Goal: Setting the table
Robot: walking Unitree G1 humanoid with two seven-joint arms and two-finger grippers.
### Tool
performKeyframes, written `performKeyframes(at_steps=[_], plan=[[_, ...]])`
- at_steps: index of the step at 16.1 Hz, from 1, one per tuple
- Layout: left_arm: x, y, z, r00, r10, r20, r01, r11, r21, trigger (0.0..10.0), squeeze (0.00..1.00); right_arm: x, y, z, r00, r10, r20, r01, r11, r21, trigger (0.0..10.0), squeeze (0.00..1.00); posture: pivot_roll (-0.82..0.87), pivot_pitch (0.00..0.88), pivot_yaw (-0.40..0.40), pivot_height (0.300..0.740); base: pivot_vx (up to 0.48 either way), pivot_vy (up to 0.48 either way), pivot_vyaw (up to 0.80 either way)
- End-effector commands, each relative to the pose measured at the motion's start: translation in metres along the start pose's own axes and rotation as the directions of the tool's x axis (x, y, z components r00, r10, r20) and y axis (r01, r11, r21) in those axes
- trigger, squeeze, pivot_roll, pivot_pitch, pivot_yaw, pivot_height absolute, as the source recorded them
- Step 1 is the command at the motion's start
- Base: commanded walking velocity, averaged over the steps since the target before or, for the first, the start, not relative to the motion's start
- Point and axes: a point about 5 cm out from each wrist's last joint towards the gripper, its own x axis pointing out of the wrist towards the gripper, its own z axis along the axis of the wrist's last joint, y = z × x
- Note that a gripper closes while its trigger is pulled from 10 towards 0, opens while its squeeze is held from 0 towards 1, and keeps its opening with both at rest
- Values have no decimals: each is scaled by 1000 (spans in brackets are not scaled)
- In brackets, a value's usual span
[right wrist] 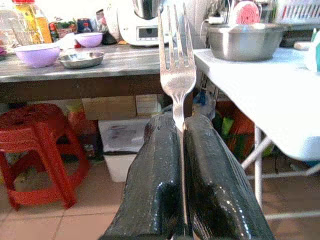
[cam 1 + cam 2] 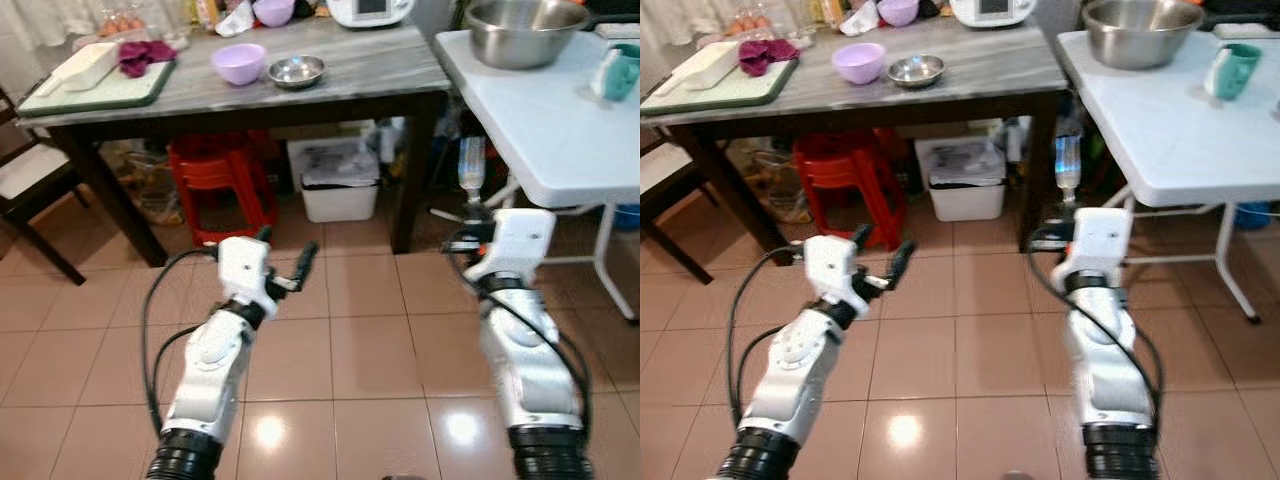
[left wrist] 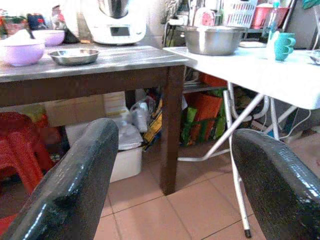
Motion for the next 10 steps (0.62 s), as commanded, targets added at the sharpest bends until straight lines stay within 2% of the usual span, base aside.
performKeyframes(at_steps=[1, 10], plan=[[-2, 10, 4, 1000, 22, 4, -22, 1000, 21, 10000, 0, 1, 11, 3, 999, 30, 18, -30, 999, 16, 10000, 0, -144, 104, 87, 740, 409, 0, 0], [-1, 9, 4, 1000, 13, 2, -13, 1000, 22, 10000, 0, 1, 13, 3, 999, 34, 25, -34, 999, -23, 10000, 0, -144, 99, 86, 740, 429, 0, 0]])
